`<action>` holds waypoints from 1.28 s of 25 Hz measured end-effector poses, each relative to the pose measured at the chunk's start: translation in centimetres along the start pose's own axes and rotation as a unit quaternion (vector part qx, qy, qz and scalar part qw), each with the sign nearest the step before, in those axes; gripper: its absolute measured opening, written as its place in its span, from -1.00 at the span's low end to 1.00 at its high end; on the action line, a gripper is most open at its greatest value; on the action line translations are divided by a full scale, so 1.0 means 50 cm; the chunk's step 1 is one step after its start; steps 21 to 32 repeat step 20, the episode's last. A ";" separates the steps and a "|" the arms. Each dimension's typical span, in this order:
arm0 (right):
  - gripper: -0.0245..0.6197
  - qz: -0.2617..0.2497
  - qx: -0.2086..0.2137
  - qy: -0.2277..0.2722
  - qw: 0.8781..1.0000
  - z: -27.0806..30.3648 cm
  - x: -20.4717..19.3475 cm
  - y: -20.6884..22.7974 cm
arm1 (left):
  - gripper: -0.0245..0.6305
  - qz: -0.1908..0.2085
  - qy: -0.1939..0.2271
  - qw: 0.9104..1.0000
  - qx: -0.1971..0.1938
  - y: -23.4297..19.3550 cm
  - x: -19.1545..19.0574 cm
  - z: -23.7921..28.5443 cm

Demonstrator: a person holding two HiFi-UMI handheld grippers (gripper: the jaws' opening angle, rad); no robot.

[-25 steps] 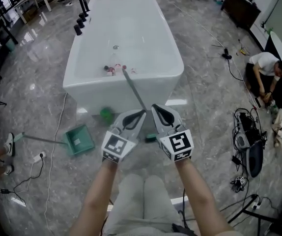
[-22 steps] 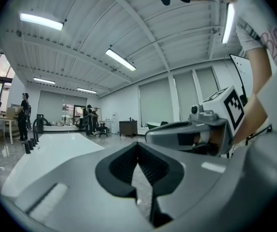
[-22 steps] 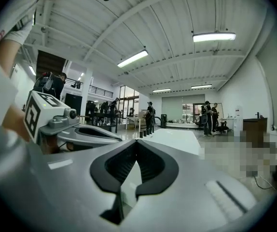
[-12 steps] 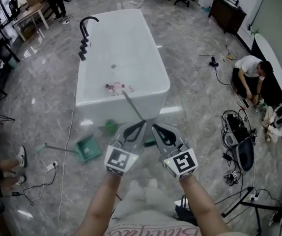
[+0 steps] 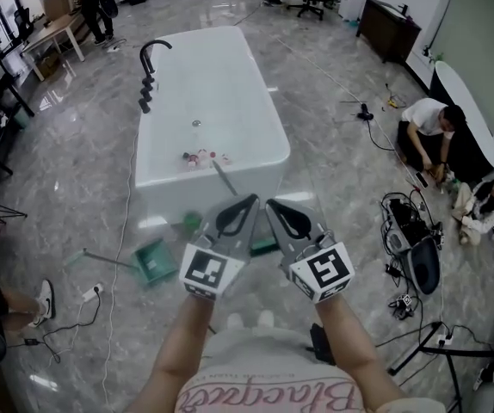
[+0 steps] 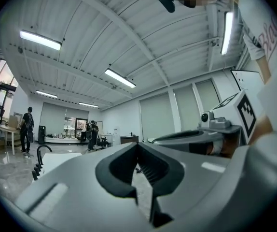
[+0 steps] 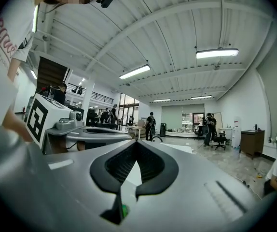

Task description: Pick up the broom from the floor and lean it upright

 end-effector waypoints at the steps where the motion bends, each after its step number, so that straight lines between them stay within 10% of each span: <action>1: -0.92 0.002 0.000 0.000 1.000 -0.002 0.004 0.001 | -0.93 0.003 0.001 1.000 0.000 0.002 0.006 0.002; 32: -0.92 0.015 0.011 0.006 1.000 -0.010 0.036 0.004 | -0.93 -0.004 -0.024 1.000 0.008 0.019 0.032 0.008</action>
Point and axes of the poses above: the fingertips, and each gripper's own axes: z forward along the fingers, y to its right, x out of its top, the point moved 2 cm from there along -z, backward along the fingers, and after that the axes turned 13 degrees about -x, right-handed, at the moved point
